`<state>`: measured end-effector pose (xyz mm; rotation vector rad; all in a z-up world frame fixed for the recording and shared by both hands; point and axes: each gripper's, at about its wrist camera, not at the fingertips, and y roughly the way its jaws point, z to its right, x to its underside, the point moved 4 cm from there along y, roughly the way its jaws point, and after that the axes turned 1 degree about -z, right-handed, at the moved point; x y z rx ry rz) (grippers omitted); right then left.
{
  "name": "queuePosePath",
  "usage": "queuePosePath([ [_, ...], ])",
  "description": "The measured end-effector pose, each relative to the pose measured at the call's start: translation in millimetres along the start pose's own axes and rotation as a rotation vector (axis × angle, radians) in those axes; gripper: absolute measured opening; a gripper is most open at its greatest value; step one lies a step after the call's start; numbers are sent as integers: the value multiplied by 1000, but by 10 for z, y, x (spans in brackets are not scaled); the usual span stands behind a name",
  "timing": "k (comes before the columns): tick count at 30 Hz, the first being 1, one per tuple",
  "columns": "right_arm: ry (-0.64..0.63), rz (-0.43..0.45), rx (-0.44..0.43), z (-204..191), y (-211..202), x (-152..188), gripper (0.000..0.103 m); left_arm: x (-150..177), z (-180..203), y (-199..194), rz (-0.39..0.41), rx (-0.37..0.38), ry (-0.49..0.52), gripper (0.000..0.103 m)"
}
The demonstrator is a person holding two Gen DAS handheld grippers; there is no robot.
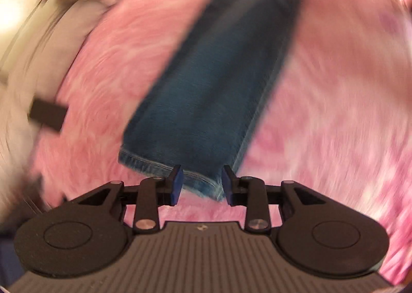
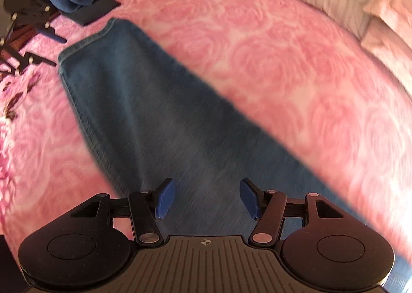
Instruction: Fold clothes
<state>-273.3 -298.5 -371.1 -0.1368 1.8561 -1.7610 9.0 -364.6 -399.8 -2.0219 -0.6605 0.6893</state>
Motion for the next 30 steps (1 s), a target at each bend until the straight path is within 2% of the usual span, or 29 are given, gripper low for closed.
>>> queuePosePath([
  [2,31,-22,30,-43,-24,155,59,19,71,116,-26,-47,74,29],
  [4,62,-34,62,-35,-57,284,59,9,95,163,-23,-67,112,11],
  [6,99,-43,87,-9,-87,401,59,7,95,162,-25,-67,132,9],
  [10,146,-56,108,0,-152,568,59,70,-60,10,19,-59,51,7],
  [14,143,-74,126,-60,-121,704,59,167,-33,-46,36,-10,114,6],
  [19,218,-75,144,-9,-145,877,59,128,10,62,-6,10,159,7],
  [22,282,-77,172,110,-274,1059,60,91,-31,21,-38,45,132,11],
  [26,411,-72,242,392,-525,1407,60,-30,-171,-167,-70,92,44,13],
  [30,573,-37,300,775,-799,1765,60,-392,-340,-384,-50,118,-65,14],
])
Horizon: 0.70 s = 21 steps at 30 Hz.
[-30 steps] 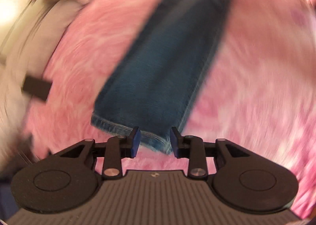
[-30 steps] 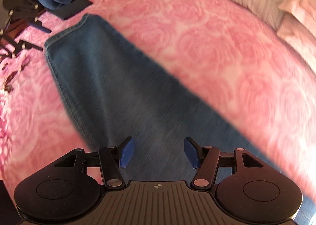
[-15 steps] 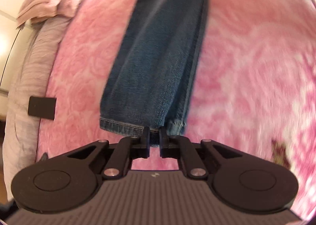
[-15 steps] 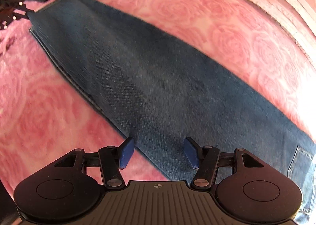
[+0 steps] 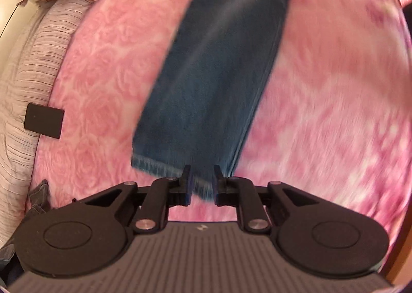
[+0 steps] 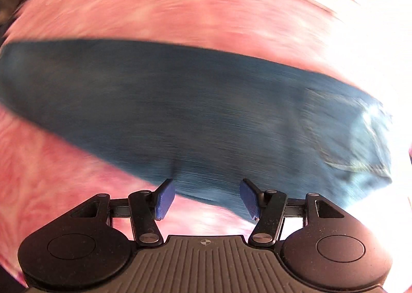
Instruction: Fold clothes
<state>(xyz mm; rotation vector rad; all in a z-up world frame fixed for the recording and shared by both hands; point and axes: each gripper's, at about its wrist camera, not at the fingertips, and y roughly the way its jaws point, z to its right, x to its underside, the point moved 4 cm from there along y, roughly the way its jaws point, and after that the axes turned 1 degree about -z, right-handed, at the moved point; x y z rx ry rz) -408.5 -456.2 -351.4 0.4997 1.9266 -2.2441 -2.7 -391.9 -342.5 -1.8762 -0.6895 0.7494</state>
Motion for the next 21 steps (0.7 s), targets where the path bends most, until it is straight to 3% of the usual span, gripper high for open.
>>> queuePosePath([
  [4,53,33,-3,472,-30,-43,60,-645,-60,-17,65,30,-102,20],
  [10,-10,39,-70,1023,238,-432,59,-1916,-122,517,175,90,-232,21],
  [13,-66,35,-120,1167,490,-691,59,-2380,-132,893,176,130,-253,21],
  [15,-74,16,-144,1251,697,-848,59,-2579,-133,1124,149,175,-263,21],
  [18,-30,-33,-100,1455,992,-1023,59,-2730,-122,1368,108,213,-257,20],
  [21,66,-5,-106,1697,1215,-1171,59,-2782,-107,1485,89,213,-263,20],
])
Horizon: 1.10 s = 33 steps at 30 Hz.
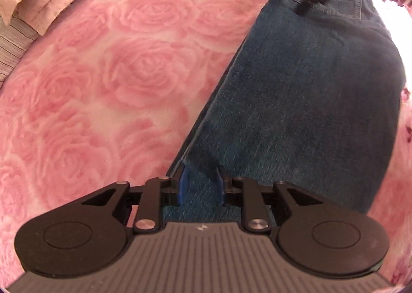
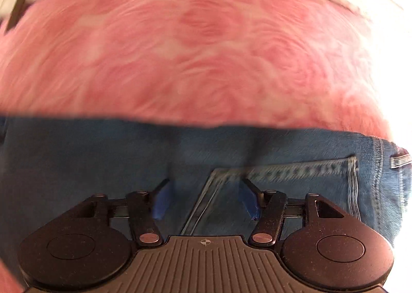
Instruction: Fold clothes
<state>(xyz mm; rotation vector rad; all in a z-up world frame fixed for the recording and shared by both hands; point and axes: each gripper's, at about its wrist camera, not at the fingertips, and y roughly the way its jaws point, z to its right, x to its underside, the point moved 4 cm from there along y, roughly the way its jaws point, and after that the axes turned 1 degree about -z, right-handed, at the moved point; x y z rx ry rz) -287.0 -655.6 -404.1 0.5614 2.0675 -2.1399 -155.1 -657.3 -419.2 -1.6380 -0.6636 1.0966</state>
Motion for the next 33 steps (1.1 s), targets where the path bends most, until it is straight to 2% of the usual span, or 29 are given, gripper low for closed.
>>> queuePosePath([
  [3,9,42,-37,111,43,-118,59,-43,48,-44,-24,-23,12,20],
  [5,24,65,-53,219,-87,-118,59,-144,102,-125,-24,-37,30,20],
  [9,109,144,47,678,-462,62,59,-532,313,-206,21,-24,83,20],
  [11,189,133,129,1091,-524,241,59,-774,465,-187,48,-4,123,20],
  [13,287,76,182,1559,-429,421,59,-1012,639,-125,68,18,162,20],
  [15,364,81,94,1917,-359,561,59,-1218,816,-78,87,38,192,20],
  [16,370,105,53,1974,-409,589,59,-1310,912,-83,99,49,209,20],
  [18,339,149,51,1947,-617,643,60,-1474,1110,-99,120,73,245,21],
  [20,310,189,114,1879,-877,772,60,-1572,1330,-144,131,107,289,24],
  [22,369,223,99,1833,-1092,1040,60,-1599,1535,-176,128,140,325,29],
  [24,426,214,71,1731,-1169,1322,59,-1586,1720,-191,116,164,361,32],
  [27,439,190,80,1612,-1155,1654,60,-1505,1913,-151,76,157,434,32],
  [30,603,276,83,1628,-1469,1873,60,-1428,2056,-188,59,152,493,34],
  [33,756,334,57,1362,-1699,2173,60,-1232,2201,-324,103,134,632,53],
])
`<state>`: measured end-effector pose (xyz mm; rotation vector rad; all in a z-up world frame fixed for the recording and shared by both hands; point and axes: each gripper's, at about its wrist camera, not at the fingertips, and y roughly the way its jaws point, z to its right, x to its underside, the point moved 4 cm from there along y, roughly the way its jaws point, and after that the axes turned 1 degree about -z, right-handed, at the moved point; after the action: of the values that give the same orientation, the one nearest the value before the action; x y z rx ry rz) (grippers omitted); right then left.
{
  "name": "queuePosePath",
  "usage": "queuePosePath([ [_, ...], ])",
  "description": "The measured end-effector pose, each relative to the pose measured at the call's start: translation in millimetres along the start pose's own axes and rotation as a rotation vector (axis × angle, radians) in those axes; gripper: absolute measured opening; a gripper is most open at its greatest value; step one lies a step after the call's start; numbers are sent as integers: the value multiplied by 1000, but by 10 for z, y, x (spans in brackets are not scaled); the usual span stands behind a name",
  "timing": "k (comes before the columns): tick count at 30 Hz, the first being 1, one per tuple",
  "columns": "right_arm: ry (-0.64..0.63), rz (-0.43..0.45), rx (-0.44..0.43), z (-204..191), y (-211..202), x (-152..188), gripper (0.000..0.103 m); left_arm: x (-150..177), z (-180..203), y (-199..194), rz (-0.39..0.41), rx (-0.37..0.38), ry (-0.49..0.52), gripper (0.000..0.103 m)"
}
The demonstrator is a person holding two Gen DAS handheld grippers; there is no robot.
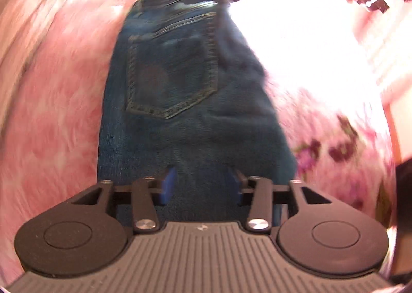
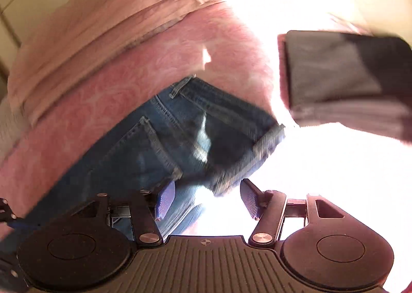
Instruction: Fold clothes
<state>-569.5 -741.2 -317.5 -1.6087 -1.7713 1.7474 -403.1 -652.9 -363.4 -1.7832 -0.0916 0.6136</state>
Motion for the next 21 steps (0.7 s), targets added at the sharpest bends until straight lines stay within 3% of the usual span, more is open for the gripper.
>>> queuePosePath([
  [2,67,-26,-7,-100,-113,353,62,71,221,-64,27,11,130,54],
  [4,105,-60,-9,-275,-197,728,71,186,448,-81,43,16,270,54],
  [6,134,-84,-7,-470,-290,1081,72,297,625,-58,65,-17,389,54],
  [9,174,-72,5,-728,-442,1467,72,357,711,13,89,-69,456,44],
  [11,215,-62,17,-872,-531,1684,72,397,769,60,105,-103,501,29],
  [13,240,-49,25,-1017,-585,1856,72,376,732,45,118,-98,469,6],
  [21,243,52,-40,-1536,-377,2011,73,241,139,-37,126,90,131,2],
])
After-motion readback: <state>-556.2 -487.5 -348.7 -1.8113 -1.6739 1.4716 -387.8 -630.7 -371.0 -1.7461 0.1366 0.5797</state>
